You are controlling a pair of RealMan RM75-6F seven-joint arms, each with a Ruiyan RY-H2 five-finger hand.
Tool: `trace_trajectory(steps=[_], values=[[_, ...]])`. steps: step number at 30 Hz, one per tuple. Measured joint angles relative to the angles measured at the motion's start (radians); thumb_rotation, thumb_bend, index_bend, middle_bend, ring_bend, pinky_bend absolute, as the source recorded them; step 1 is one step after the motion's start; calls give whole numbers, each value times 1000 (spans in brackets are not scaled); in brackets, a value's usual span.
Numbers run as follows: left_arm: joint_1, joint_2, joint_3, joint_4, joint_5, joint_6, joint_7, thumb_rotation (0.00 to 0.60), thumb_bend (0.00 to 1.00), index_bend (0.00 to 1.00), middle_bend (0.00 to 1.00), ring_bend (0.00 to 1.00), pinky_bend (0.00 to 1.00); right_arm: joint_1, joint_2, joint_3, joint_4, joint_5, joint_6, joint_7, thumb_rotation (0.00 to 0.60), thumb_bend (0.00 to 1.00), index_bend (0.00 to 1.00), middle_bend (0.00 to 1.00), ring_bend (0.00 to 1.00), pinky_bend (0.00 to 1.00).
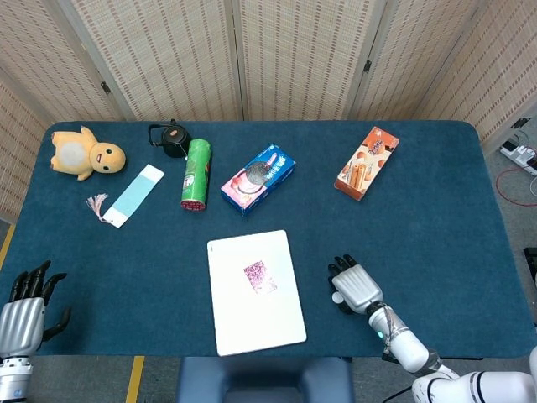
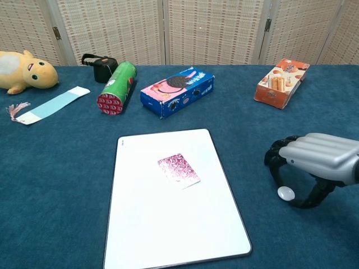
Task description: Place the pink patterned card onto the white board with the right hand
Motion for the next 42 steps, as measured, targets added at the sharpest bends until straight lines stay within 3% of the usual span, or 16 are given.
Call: trace_trajectory(steps=[6,12,22,31,38,42], values=[[2,2,1,3,0,2,-3,600,448,233,62,94,0,9,12,24,-32,5,-2,-2,543,332,499,230,94,97],[5,8,0,-8,7,13,0,600,448,233,62,94,0,71,25,102,-106,31,-13,-47,542,332,499,230,96,97],[16,14,4,-16,7,24,3,600,448,233,62,94,0,238,-92,205,-98,236,-52,-202,540,332,499,221,94,97],[23,13,5,-5,0,25,-9,600,449,233,62,94,0,359,-212,221,-11,393,-32,-321,542,332,493,179,64,61],[25,9,5,4,2,23,-18,600,448,233,62,94,0,396,-253,212,26,431,-14,-335,542,333,460,170,62,60],[27,9,4,9,1,26,-25,600,448,233,62,94,0,410,-269,211,47,440,-14,-331,537,332,392,155,81,54]])
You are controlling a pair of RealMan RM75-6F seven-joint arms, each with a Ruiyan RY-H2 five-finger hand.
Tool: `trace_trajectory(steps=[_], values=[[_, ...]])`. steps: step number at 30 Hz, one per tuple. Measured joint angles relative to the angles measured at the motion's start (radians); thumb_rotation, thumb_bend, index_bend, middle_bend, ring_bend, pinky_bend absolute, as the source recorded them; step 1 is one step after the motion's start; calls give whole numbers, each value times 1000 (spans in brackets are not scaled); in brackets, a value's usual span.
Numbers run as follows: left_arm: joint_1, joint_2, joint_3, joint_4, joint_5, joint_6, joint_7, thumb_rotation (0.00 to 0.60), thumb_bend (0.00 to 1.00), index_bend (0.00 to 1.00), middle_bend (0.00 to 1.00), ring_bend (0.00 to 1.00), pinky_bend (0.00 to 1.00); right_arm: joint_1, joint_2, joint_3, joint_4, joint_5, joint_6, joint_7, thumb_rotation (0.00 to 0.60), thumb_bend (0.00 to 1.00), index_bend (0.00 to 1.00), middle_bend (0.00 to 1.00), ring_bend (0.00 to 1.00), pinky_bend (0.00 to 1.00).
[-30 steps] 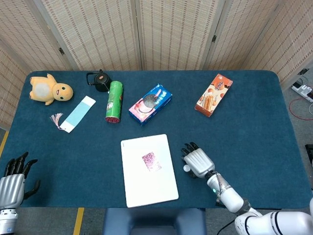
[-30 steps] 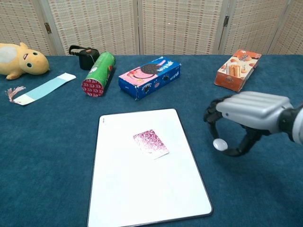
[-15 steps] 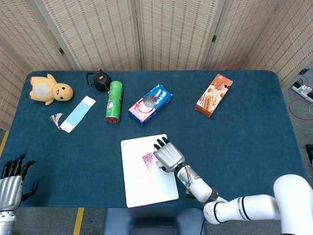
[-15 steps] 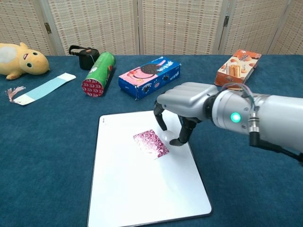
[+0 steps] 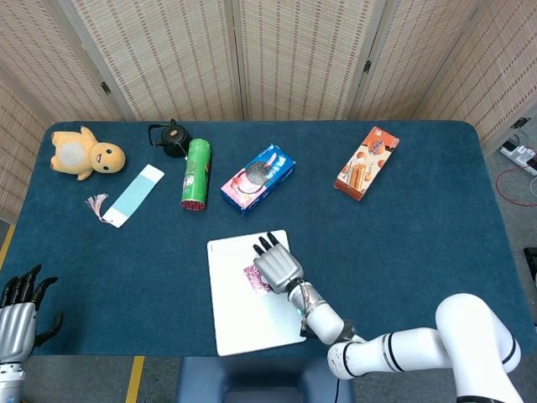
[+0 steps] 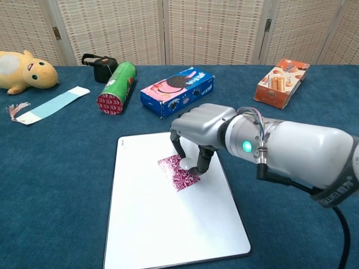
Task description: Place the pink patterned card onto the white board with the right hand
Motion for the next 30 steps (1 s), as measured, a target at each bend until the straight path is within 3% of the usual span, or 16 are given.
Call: trace_trajectory(steps=[7,15,18,24,30], values=[[6,0,-1,14,-4,1,-18,600,448,233,62,94,0,8,-8,-5,16,1,-12,42,536,332,128,100,74,44],[2,2,-11,26,-10,-3,-34,600,448,233,62,94,0,-49,97,-15,-88,-96,41,144,534,332,76,58,65,44],[-4,2,-17,25,-11,-7,-33,600,448,233,62,94,0,-103,169,-37,-142,-181,89,208,536,332,76,56,54,26],[-22,5,-29,7,0,-9,-8,600,448,232,62,94,0,-257,323,-129,-218,-421,236,347,536,332,76,41,20,2],[-43,9,-46,-28,7,-8,31,600,448,231,62,94,0,-458,434,-231,-203,-656,456,565,536,331,60,12,0,0]])
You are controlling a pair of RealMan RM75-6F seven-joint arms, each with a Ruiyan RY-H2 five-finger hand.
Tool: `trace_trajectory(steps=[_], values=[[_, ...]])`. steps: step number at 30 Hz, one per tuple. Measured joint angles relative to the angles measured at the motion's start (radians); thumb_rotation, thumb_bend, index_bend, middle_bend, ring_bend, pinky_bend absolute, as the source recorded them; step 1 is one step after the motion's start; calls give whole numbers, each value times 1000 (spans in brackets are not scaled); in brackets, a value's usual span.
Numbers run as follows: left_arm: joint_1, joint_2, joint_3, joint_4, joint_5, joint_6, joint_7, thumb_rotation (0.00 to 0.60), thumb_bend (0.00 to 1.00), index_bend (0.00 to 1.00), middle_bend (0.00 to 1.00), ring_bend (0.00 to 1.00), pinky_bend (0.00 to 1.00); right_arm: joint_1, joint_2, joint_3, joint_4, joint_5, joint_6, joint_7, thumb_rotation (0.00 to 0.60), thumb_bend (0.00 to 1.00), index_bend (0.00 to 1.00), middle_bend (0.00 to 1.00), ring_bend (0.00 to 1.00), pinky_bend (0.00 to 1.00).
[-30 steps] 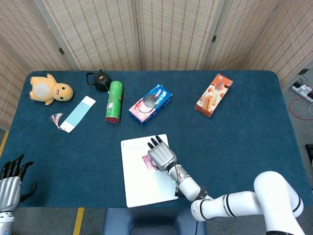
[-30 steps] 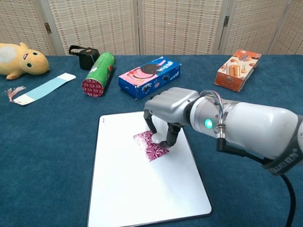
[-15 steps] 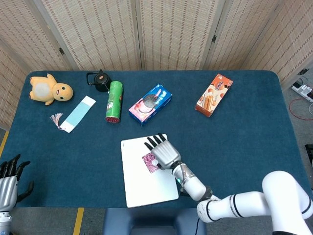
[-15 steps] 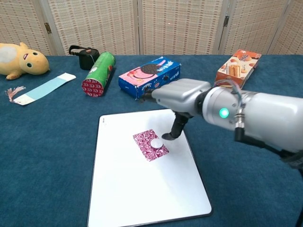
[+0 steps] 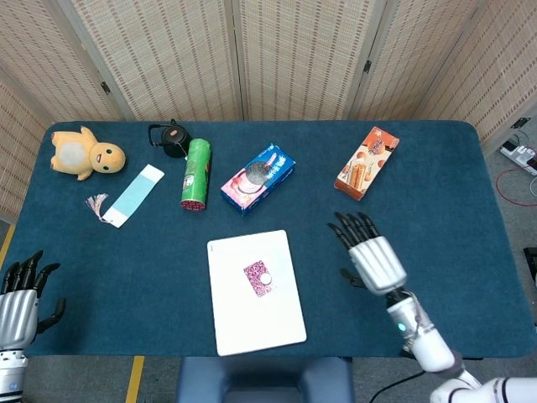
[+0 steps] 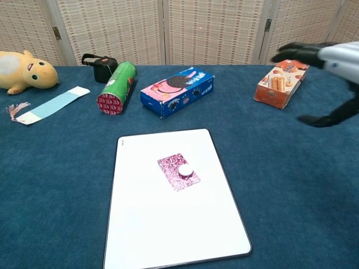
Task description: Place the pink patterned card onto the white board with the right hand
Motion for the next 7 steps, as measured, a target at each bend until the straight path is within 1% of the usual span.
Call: trace_trajectory(steps=[4,7], values=[[-12,-2,-2,-27,2,-8,33,600,448,230,62,96,0,-162,45,-54,51,-86,160,142,537,332,59,12,0,0],[-17,-7,-3,-41,2,-9,51,600,448,227,62,96,0,-258,69,-82,91,-122,232,238,535,331,59,12,0,0]])
